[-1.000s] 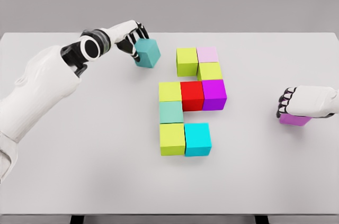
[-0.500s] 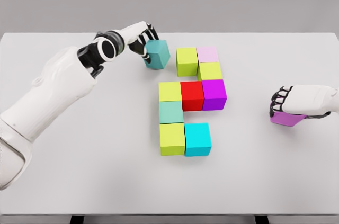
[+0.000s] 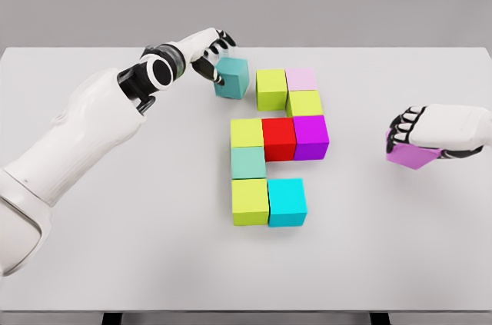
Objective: Assemble the squares on the desktop into the number 2
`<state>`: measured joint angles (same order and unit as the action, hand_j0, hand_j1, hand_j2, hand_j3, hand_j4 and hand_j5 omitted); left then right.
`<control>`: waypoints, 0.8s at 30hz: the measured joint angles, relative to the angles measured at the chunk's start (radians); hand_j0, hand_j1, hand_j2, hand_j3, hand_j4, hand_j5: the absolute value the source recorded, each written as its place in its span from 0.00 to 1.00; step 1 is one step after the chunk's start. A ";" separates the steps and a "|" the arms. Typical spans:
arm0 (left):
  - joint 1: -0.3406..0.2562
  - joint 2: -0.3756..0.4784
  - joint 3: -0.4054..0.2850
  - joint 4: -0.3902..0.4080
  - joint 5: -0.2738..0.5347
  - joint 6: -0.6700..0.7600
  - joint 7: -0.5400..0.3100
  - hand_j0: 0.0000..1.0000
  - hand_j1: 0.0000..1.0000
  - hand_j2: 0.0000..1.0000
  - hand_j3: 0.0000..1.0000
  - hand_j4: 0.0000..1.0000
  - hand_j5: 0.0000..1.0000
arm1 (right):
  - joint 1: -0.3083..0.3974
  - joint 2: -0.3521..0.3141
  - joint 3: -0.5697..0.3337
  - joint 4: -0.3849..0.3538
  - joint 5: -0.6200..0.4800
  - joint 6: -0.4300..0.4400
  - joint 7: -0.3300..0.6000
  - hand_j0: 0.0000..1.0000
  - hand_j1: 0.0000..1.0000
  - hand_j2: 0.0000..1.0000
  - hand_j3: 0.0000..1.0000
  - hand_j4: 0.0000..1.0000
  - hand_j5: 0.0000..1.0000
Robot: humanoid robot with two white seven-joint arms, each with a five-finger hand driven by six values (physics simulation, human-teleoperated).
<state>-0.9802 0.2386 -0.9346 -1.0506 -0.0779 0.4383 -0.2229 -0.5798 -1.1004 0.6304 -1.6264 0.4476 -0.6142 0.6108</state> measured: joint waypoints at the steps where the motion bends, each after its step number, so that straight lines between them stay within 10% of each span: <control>1: 0.000 0.001 0.000 0.000 0.007 -0.001 0.000 0.94 0.94 0.94 0.94 0.94 0.94 | 0.000 0.002 -0.001 -0.004 -0.006 0.000 0.000 0.62 0.62 0.62 0.62 0.62 0.62; 10: -0.106 0.110 -0.013 -0.004 0.024 -0.045 -0.005 1.00 1.00 1.00 1.00 1.00 1.00 | 0.005 0.022 0.008 -0.095 -0.023 0.000 0.000 0.64 0.64 0.64 0.64 0.64 0.64; 24: -0.121 0.305 -0.314 -0.065 -0.067 -0.299 -0.007 1.00 1.00 1.00 1.00 1.00 1.00 | 0.003 0.093 0.106 -0.131 -0.023 0.000 -0.001 0.64 0.64 0.64 0.64 0.64 0.64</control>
<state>-1.1014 0.5432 -1.2487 -1.1154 -0.1450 0.1398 -0.2299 -0.5768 -1.0073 0.7365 -1.7572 0.4247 -0.6145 0.6102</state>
